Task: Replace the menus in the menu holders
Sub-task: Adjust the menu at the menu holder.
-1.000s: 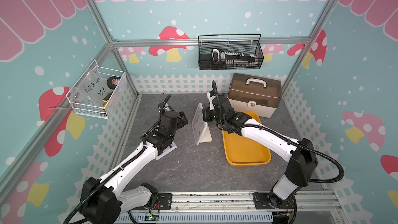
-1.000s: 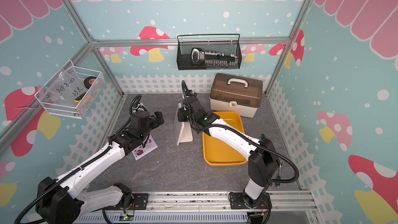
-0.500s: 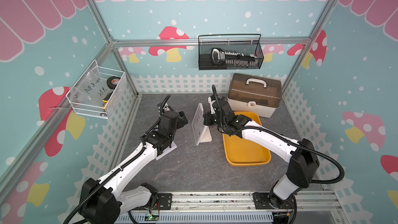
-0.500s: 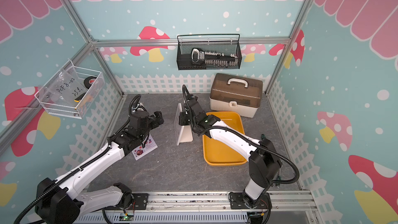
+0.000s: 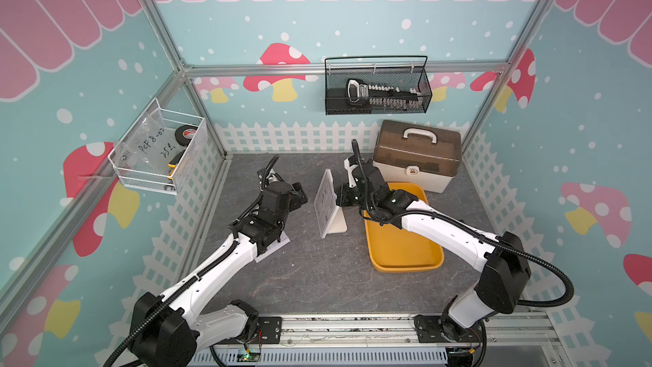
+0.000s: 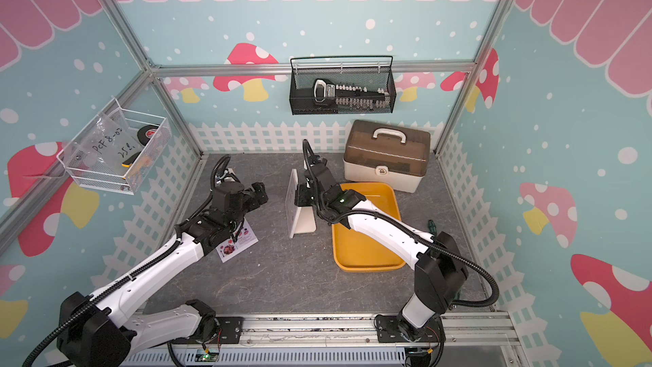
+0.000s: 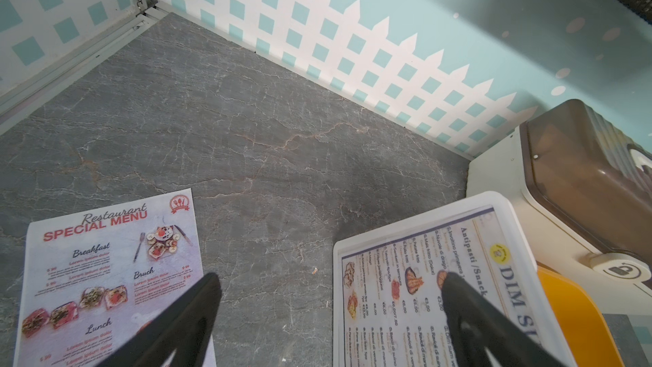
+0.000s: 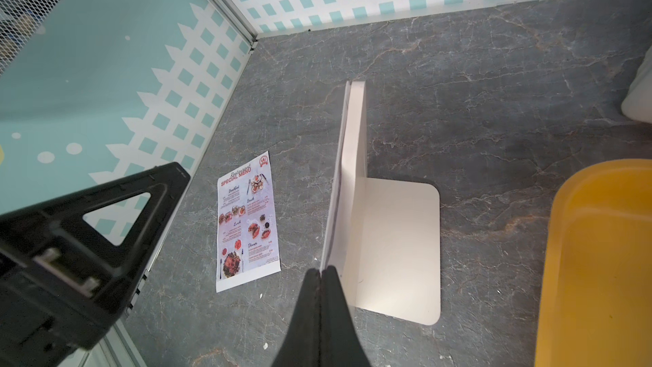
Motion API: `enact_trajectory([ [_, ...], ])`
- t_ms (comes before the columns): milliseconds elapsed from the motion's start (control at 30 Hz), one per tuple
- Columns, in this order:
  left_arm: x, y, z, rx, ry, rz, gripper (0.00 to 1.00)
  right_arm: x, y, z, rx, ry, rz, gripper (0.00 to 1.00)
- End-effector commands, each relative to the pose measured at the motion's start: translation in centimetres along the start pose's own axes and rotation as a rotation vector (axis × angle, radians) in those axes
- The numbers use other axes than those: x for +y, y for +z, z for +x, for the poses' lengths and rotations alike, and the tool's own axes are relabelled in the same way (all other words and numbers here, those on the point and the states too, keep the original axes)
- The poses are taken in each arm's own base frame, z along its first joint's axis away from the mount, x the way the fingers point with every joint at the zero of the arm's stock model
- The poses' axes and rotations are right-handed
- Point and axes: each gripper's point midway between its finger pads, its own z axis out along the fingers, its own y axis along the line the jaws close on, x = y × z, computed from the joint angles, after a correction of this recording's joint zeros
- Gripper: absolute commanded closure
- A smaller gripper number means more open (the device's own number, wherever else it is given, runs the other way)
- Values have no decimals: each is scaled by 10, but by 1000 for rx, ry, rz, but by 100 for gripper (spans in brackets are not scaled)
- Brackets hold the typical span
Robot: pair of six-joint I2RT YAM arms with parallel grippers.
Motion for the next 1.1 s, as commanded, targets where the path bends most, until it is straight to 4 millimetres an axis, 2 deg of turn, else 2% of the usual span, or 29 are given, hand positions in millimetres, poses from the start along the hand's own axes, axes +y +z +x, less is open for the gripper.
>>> enact_trajectory([
  [0, 2, -8, -10, -29, -4, -9, 2, 1, -5, 6, 15, 20, -14, 100],
  [167, 2, -8, -9, -29, -6, -8, 2, -4, -5, 14, 29, 38, -7, 100],
  [500, 0, -8, -9, -26, -7, -2, 2, 3, -20, -3, -27, 18, -21, 99],
  [767, 2, -8, -8, -26, -9, -5, 2, 3, -15, 14, 13, 30, -28, 100],
  [1067, 2, -7, -7, -25, -7, -7, 2, 3, -13, 23, 31, 36, -30, 100],
])
